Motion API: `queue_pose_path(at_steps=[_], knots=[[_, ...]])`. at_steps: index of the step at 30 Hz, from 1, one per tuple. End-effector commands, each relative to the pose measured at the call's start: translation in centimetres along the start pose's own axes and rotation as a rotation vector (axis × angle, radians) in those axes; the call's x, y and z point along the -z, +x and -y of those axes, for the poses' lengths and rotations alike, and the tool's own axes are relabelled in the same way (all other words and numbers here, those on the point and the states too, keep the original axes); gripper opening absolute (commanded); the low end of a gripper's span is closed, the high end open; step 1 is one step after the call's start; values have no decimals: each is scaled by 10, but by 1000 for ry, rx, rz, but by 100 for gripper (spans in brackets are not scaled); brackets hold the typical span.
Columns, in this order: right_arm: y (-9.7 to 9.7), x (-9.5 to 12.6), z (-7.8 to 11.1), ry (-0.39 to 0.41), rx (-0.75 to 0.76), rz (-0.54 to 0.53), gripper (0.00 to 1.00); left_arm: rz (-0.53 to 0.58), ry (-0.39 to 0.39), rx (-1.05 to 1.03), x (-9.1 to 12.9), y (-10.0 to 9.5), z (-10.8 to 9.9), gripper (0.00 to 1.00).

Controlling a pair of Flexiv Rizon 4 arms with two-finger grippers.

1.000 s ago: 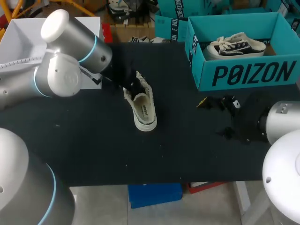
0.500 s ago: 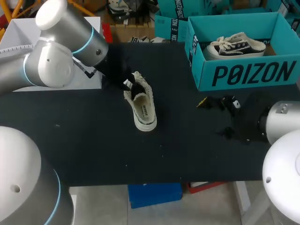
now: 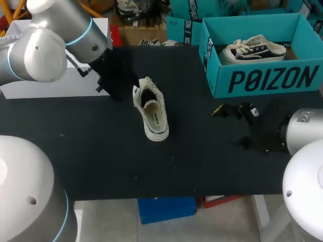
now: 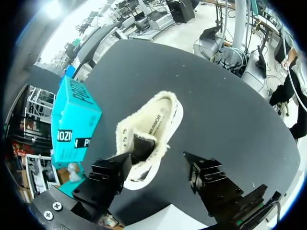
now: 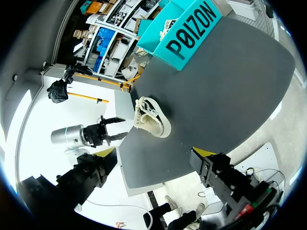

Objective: Take the shoe out of the shoebox, open the shoe tongue, remove and reinsert the insole, then place the shoe into the shoebox

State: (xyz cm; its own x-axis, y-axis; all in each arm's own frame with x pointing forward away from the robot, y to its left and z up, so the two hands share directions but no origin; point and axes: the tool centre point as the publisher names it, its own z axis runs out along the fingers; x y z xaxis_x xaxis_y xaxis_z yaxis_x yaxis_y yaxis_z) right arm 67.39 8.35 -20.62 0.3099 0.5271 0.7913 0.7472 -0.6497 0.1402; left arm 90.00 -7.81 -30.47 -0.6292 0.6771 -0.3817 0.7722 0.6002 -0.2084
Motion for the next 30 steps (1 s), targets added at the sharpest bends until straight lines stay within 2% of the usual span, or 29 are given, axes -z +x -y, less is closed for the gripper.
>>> queue_pose_path(at_steps=[1, 3, 5, 7, 10, 12, 21, 30], knots=[[-7, 6, -1, 36, -13, -14, 100, -1, -25, -24, 9, 7, 1, 92], [-7, 6, -1, 36, -13, -14, 100, -23, -52, -95, 10, 11, 2, 93], [-7, 6, -1, 36, -13, -14, 100, -47, -119, -168, 6, 12, -2, 92], [-7, 6, -1, 36, -13, -14, 100, -81, -120, -199, 1, 15, -4, 89], [-7, 6, -1, 36, -13, -14, 100, -125, -146, -273, -4, 16, -5, 91], [-7, 6, -1, 36, -13, -14, 100, -130, -141, -274, -6, 16, -5, 94], [-7, 6, -1, 36, -13, -14, 100, -205, -84, -347, -25, 17, -7, 92], [-7, 6, -1, 36, -13, -14, 100, -226, -93, -378, -46, 16, -15, 90]])
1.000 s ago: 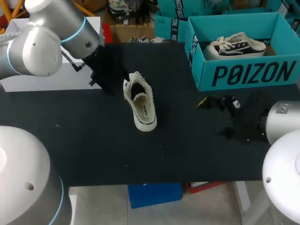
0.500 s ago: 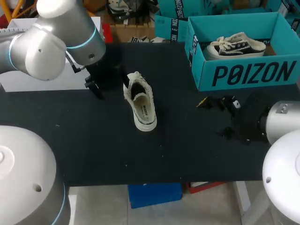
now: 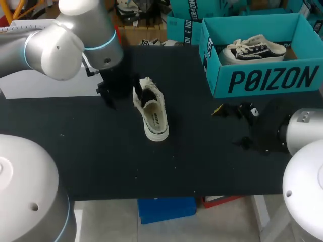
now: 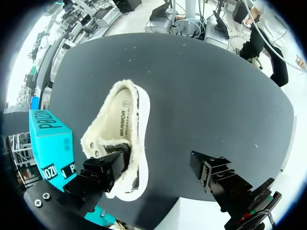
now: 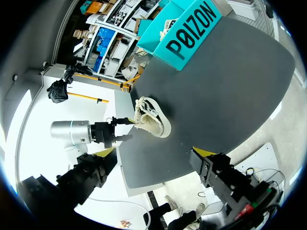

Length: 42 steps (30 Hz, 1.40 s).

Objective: Take the shoe out of the shoebox, open the shoe tongue, remove and reinsert the insole, then place the shoe into the shoebox

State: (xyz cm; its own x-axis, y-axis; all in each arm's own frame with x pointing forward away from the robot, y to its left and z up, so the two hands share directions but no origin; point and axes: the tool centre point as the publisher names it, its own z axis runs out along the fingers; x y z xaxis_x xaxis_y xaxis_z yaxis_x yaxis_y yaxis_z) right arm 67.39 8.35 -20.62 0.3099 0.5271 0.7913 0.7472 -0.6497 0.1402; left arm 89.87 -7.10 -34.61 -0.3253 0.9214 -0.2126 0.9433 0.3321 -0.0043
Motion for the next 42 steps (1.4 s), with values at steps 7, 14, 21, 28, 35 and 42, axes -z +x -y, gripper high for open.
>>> queue_pose_path(at_steps=[7, 14, 21, 28, 35, 42], knots=[[-7, 6, -1, 36, -13, -14, 100, -10, 18, -67, -25, -14, 0, 88], [-7, 6, -1, 36, -13, -14, 100, -57, 20, -77, -38, -9, -2, 86], [-7, 6, -1, 36, -13, -14, 100, -72, 19, -81, -53, -12, -5, 88], [-7, 6, -1, 36, -13, -14, 100, -86, 15, -86, -65, -17, -9, 83], [-7, 6, -1, 36, -13, -14, 100, -88, -10, -90, -74, -23, -11, 41], [-7, 6, -1, 36, -13, -14, 100, -113, -65, -118, -81, -21, -18, 0]])
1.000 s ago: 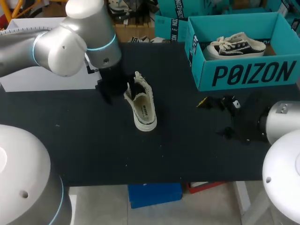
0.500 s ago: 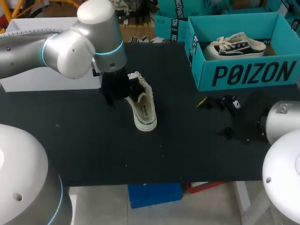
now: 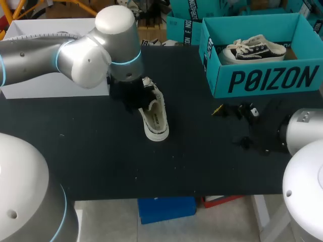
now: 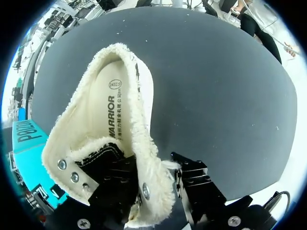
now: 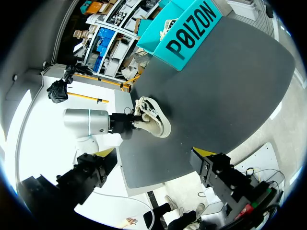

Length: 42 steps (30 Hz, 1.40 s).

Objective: Take the shoe out of the shoebox, open the shoe tongue, remove and reinsert the insole, then place the shoe into the shoebox

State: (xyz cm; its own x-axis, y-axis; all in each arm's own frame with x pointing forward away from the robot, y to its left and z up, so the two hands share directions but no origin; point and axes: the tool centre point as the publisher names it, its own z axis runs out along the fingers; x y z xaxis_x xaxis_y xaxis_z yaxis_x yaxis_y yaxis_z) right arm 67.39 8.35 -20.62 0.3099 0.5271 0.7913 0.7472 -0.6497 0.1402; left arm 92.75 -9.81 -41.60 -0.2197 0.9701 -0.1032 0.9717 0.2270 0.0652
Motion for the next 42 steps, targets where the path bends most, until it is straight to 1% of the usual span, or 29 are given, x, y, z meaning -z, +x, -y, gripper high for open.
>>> queue_pose_path(at_steps=[1, 3, 6, 11, 16, 17, 18, 19, 21, 26, 32, 37, 41, 42], knots=[[-7, 6, -1, 36, -13, -14, 100, -8, -13, 3, -6, -1, 0, 0], [-7, 6, -1, 36, -13, -14, 100, -9, -30, 0, -7, -1, -1, 0], [-7, 6, -1, 36, -13, -14, 100, 1, -33, 6, -5, -1, -2, 0], [-7, 6, -1, 36, -13, -14, 100, 34, -17, 26, 4, -3, -1, 0], [-7, 6, -1, 36, -13, -14, 100, 75, 47, 79, 22, -3, -1, 0], [-7, 6, -1, 36, -13, -14, 100, 90, 92, 111, 26, -4, 1, 0], [-7, 6, -1, 36, -13, -14, 100, 99, 102, 121, 31, -5, 1, 0], [-7, 6, -1, 36, -13, -14, 100, 100, 86, 112, 37, -5, 0, 0], [-7, 6, -1, 36, -13, -14, 100, 120, 101, 136, 48, -7, -3, 0], [-7, 6, -1, 36, -13, -14, 100, 134, 72, 150, 77, -12, -9, 0], [-7, 6, -1, 36, -13, -14, 100, 161, 54, 250, 115, -21, -15, 0], [-7, 6, -1, 36, -13, -14, 100, 146, 12, 404, 149, -24, -26, 0], [-7, 6, -1, 36, -13, -14, 100, 182, -12, 544, 181, -26, -37, 0], [-7, 6, -1, 36, -13, -14, 100, 188, -32, 575, 188, -26, -40, 0]])
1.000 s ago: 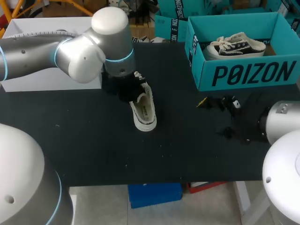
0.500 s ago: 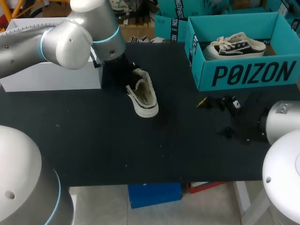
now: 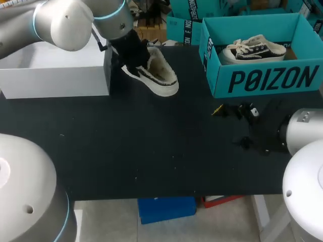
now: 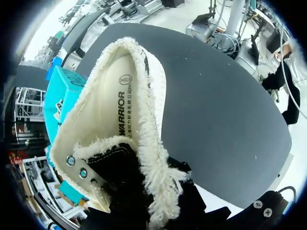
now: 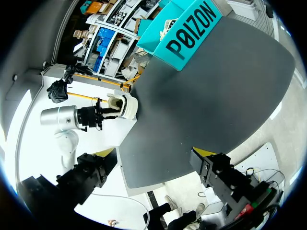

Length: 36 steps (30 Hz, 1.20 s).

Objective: Take the shoe out of the shoebox, open the shoe tongue, remove and reinsert the insole, then place the shoe into the shoebox

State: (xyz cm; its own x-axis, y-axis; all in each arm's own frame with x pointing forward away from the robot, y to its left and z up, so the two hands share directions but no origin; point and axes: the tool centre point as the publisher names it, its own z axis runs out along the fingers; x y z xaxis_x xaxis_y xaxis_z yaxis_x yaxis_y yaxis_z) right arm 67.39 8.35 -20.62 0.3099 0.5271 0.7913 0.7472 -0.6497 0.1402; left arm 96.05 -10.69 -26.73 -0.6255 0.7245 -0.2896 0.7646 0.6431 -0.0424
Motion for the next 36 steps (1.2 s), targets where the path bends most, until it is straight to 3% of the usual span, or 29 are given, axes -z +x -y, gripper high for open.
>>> queue_pose_path(at_steps=[1, 8, 12, 25, 31, 36], knots=[[-7, 6, -1, 36, -13, -14, 100, 24, -53, 130, 51, -4, -2, 0], [-7, 6, -1, 36, -13, -14, 100, 81, -151, 344, 93, -7, -32, 0], [-7, 6, -1, 36, -13, -14, 100, 104, -161, 467, 109, 9, -54, 0], [-7, 6, -1, 36, -13, -14, 100, 117, -279, 766, 139, 105, -155, 0], [-7, 6, -1, 36, -13, -14, 100, 118, -301, 863, 136, 145, -203, 0], [-7, 6, -1, 36, -13, -14, 100, 103, -302, 897, 122, 164, -233, 0]])
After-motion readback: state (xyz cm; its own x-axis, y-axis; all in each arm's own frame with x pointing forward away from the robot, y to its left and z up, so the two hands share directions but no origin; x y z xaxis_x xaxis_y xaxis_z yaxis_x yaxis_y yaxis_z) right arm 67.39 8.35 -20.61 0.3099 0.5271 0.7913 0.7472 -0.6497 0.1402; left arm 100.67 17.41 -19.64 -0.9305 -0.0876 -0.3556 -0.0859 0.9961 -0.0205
